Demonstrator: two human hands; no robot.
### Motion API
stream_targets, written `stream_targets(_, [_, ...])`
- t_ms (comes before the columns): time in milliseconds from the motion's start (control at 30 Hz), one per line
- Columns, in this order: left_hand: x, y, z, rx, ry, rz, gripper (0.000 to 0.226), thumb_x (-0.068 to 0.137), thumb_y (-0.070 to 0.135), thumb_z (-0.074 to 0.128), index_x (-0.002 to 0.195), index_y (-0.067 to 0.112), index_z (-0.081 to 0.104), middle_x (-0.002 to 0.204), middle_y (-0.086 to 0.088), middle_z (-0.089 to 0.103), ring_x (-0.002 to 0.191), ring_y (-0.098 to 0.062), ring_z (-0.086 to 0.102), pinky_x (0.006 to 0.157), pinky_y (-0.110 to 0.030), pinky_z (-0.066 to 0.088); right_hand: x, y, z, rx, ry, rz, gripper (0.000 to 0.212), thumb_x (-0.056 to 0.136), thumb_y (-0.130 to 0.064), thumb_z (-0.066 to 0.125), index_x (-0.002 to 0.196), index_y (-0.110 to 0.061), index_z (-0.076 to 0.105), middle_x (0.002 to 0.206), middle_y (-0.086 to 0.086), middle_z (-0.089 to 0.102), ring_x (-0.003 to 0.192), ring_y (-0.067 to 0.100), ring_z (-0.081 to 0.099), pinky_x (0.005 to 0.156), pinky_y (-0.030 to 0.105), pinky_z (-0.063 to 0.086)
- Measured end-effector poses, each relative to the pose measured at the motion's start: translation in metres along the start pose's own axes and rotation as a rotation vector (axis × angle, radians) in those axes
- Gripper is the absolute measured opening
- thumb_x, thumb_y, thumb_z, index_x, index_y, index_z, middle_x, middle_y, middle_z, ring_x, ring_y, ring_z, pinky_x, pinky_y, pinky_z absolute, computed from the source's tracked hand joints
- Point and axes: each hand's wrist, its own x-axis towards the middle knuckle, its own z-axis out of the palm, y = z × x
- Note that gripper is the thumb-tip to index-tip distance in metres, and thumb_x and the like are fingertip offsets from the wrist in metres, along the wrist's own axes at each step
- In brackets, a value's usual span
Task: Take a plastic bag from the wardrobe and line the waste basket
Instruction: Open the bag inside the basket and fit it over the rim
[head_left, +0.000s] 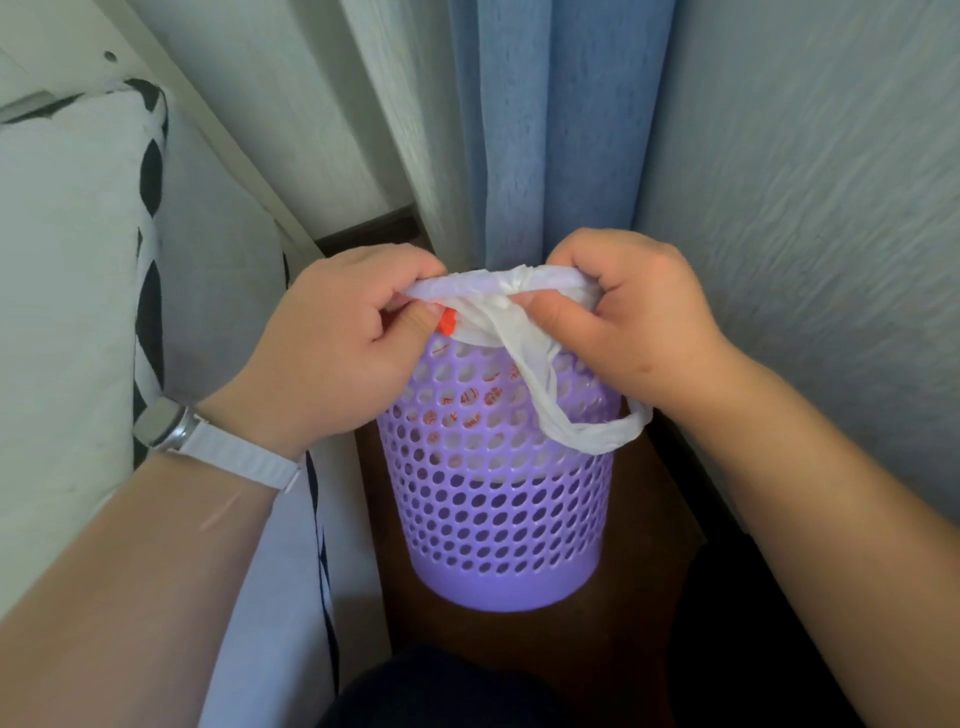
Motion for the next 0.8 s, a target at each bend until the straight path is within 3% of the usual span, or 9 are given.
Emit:
stream_targets(167, [0.001,0.012,0.004,0.055,0.006,0.094,0.031,0.086,0.02,0.057,0.114,0.011,0.067,0.097,-0.002,0.07,0.088,-0.023,0.062,0.079,-0.04,0.047,-0.002,-0.004,0.005,-0.068,0.056,-0.004,0.04,0.082,-0.05,0.057,0.073,-0.012,0.059,0.064,0.0,0.058,0.063,0.023,0.053,0.055,0.041,0.046])
stream_targets(400, [-0.001,0.018,0.01,0.191,-0.021,0.113,0.018,0.089,0.017,0.05,0.101,0.012,0.062,0.089,-0.001,0.065,0.077,-0.02,0.054,0.065,-0.035,0.041,-0.004,-0.012,0.01,0.018,-0.045,0.019,0.032,0.082,-0.046,0.058,0.076,-0.014,0.061,0.065,-0.002,0.059,0.063,0.019,0.054,0.057,0.039,0.047])
stream_targets(533, [0.0,0.009,0.009,0.122,-0.023,0.071,0.02,0.083,0.005,0.048,0.099,0.009,0.06,0.087,-0.001,0.062,0.078,-0.018,0.051,0.065,-0.032,0.038,0.002,-0.01,-0.004,0.164,-0.168,-0.02,0.023,0.086,-0.037,0.063,0.09,-0.015,0.067,0.08,-0.005,0.066,0.076,0.012,0.06,0.07,0.034,0.049])
stream_targets(667, [0.002,0.001,0.005,0.062,0.05,0.036,0.022,0.083,-0.003,0.046,0.097,0.005,0.061,0.082,0.005,0.054,0.073,-0.009,0.046,0.064,-0.013,0.035,0.005,0.004,-0.014,0.144,-0.136,-0.019,0.033,0.084,-0.045,0.062,0.097,-0.015,0.068,0.09,-0.002,0.068,0.086,0.017,0.062,0.079,0.036,0.049])
stream_targets(800, [0.0,0.001,0.004,-0.005,0.064,0.008,0.022,0.085,-0.003,0.047,0.098,0.006,0.061,0.081,0.005,0.056,0.07,-0.003,0.045,0.065,-0.005,0.033,0.006,0.008,-0.013,0.14,-0.075,0.046,0.036,0.082,-0.05,0.062,0.083,-0.015,0.064,0.073,-0.008,0.058,0.071,0.01,0.053,0.065,0.027,0.043])
